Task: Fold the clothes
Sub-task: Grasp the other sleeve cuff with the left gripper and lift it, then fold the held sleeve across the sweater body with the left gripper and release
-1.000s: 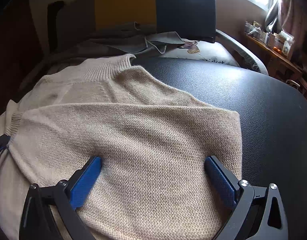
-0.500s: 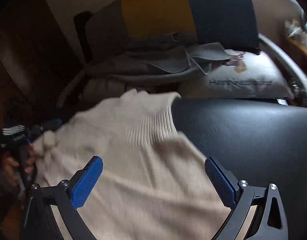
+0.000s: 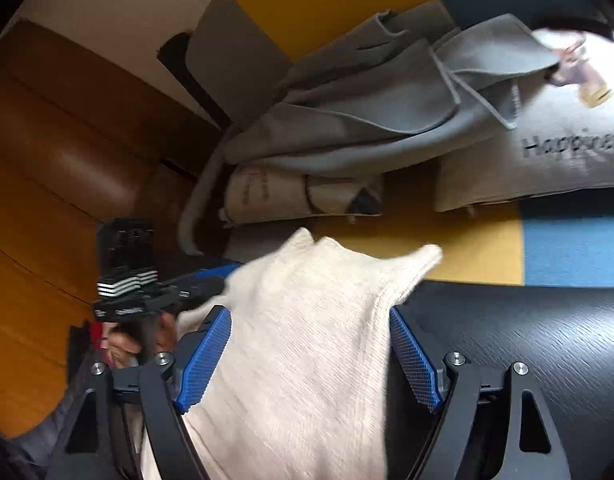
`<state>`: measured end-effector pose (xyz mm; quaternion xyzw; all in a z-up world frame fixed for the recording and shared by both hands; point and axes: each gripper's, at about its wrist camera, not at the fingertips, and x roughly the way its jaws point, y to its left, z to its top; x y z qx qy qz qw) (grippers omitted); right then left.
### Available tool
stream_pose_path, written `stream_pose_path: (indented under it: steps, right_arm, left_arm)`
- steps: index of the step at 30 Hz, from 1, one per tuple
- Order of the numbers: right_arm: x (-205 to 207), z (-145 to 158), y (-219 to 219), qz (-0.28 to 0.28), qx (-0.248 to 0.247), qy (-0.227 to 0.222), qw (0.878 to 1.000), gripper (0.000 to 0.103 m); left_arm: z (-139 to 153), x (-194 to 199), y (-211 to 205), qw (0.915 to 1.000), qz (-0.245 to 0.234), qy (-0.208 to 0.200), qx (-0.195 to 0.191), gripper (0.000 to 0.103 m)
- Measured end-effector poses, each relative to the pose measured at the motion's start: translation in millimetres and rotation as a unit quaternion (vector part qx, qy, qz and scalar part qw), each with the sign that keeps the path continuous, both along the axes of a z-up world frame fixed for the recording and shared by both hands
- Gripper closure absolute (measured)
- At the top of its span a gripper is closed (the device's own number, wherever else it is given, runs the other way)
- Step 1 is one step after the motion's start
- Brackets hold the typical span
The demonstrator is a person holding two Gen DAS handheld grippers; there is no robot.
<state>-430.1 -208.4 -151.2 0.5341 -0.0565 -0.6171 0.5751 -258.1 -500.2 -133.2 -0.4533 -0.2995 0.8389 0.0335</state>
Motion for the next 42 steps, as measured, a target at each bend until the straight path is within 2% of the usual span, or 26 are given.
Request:
stream_pose_path:
  steps: [1, 2, 3, 6, 8, 11, 13, 15, 17, 20, 21, 22, 24, 27, 30, 32, 34, 36, 38, 39, 40, 41, 42]
  right_arm:
    - [0.1, 0.4, -4.1, 0.002, 0.001, 0.001, 1.000, 0.028]
    - [1.6, 1.0, -6.9, 0.002, 0.006, 0.005, 1.000, 0.032]
    - [3.5, 1.8, -7.2, -0.001, 0.009, 0.004, 1.000, 0.040]
    - [13.6, 9.2, -3.2, -0.007, 0.008, 0.007, 1.000, 0.058]
    - [26.8, 21.7, 6.7, -0.002, -0.009, 0.015, 1.000, 0.058]
    - [53.9, 43.7, 27.0, 0.018, -0.050, 0.011, 0.999, 0.058]
    - [79.3, 52.1, 40.4, 0.043, -0.060, 0.003, 0.997, 0.058]
    - [106.0, 55.0, 53.3, 0.066, -0.049, 0.010, 0.997, 0.058]
    - [126.0, 50.6, 62.6, 0.066, -0.003, 0.039, 0.997, 0.057]
    - [134.0, 50.5, 69.4, 0.043, 0.045, 0.081, 0.995, 0.052]
    - [129.4, 52.2, 67.6, 0.031, 0.060, 0.093, 0.993, 0.046]
    - [121.8, 53.4, 63.4, 0.016, 0.079, 0.102, 0.992, 0.035]
    - [107.7, 54.5, 52.4, -0.005, 0.117, 0.129, 0.985, 0.025]
    - [89.7, 51.8, 21.3, -0.006, 0.166, 0.182, 0.969, 0.025]
    - [70.9, 43.1, -19.6, 0.006, 0.186, 0.206, 0.961, 0.025]
    - [60.4, 34.3, -48.7, 0.020, 0.194, 0.205, 0.959, 0.024]
    - [50.6, 23.1, -72.4, 0.031, 0.205, 0.193, 0.959, 0.021]
    - [46.5, 17.7, -87.6, 0.037, 0.209, 0.194, 0.958, 0.018]
    - [47.3, 16.4, -91.6, 0.046, 0.201, 0.194, 0.959, 0.033]
    - [48.9, 17.7, -91.8, 0.048, 0.196, 0.194, 0.960, 0.059]
    - [52.8, 21.6, -90.5, 0.049, 0.194, 0.198, 0.959, 0.087]
    - [57.0, 25.5, -88.9, 0.050, 0.193, 0.204, 0.959, 0.091]
    - [62.3, 29.4, -86.7, 0.048, 0.193, 0.213, 0.957, 0.091]
  left_arm:
    - [-1.4, -2.5, 6.3, 0.9998, -0.006, -0.014, -0.013, 0.092]
    - [1.3, -0.6, 11.2, 0.9995, -0.005, -0.013, -0.028, 0.094]
    - [5.2, 3.7, 15.2, 0.9995, -0.007, -0.005, -0.030, 0.096]
    - [28.6, 35.3, 26.5, 0.9981, 0.004, 0.057, -0.022, 0.099]
    - [45.2, 59.2, 35.5, 0.9954, 0.004, 0.095, -0.016, 0.099]
    - [67.8, 96.7, 59.1, 0.9901, -0.019, 0.138, -0.015, 0.099]
    - [73.3, 119.3, 80.3, 0.9882, -0.044, 0.145, -0.024, 0.098]
    - [65.6, 131.6, 92.0, 0.9905, -0.050, 0.125, -0.030, 0.098]
    - [55.5, 137.9, 97.6, 0.9933, -0.047, 0.100, -0.032, 0.098]
    - [32.7, 134.2, 80.6, 0.9980, 0.006, 0.060, -0.019, 0.098]
    - [27.1, 132.8, 73.7, 0.9982, 0.024, 0.053, -0.014, 0.097]
    - [23.0, 131.7, 67.4, 0.9980, 0.035, 0.051, -0.007, 0.097]
    - [20.9, 130.4, 62.7, 0.9977, 0.038, 0.055, -0.003, 0.093]
    - [22.5, 130.0, 58.1, 0.9969, 0.038, 0.069, 0.002, 0.084]
    - [24.4, 124.7, 51.2, 0.9961, 0.041, 0.078, 0.006, 0.067]
    - [23.5, 116.8, 45.5, 0.9964, 0.040, 0.074, 0.009, 0.055]
    - [21.4, 107.3, 43.0, 0.9972, 0.045, 0.060, 0.001, 0.053]
    - [19.3, 97.6, 40.8, 0.9977, 0.051, 0.044, -0.007, 0.055]
    - [19.0, 92.9, 40.5, 0.9971, 0.063, 0.037, -0.023, 0.072]
    - [19.6, 91.9, 41.3, 0.9969, 0.065, 0.037, -0.026, 0.077]
    - [20.4, 91.3, 42.3, 0.9968, 0.065, 0.038, -0.027, 0.089]
    - [22.6, 92.2, 43.4, 0.9965, 0.067, 0.041, -0.029, 0.091]
    - [25.0, 93.5, 44.7, 0.9961, 0.069, 0.045, -0.030, 0.091]
